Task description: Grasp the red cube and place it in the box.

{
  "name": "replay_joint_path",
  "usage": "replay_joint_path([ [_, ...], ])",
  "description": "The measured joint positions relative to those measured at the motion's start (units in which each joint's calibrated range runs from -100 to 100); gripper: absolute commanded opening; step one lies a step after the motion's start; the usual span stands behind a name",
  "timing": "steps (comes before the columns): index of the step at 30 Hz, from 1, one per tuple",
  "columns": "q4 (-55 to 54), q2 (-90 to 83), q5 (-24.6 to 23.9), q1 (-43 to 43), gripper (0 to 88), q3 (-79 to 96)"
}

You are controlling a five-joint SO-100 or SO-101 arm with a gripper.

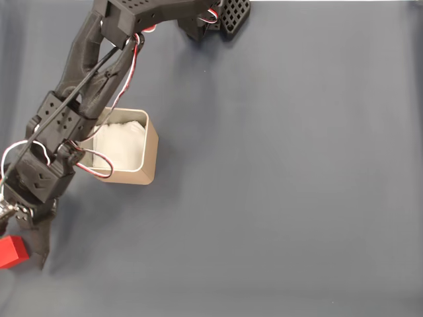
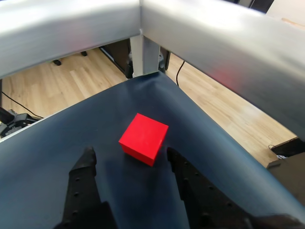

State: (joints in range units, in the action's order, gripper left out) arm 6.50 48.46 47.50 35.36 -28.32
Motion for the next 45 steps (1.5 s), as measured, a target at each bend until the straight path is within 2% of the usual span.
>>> replay_joint_path([
  [31,0.0,4.7,0.2,0.1,35.2,-5.5],
  [45,-0.6,8.3,0.2,0.5,31.3,-10.9],
])
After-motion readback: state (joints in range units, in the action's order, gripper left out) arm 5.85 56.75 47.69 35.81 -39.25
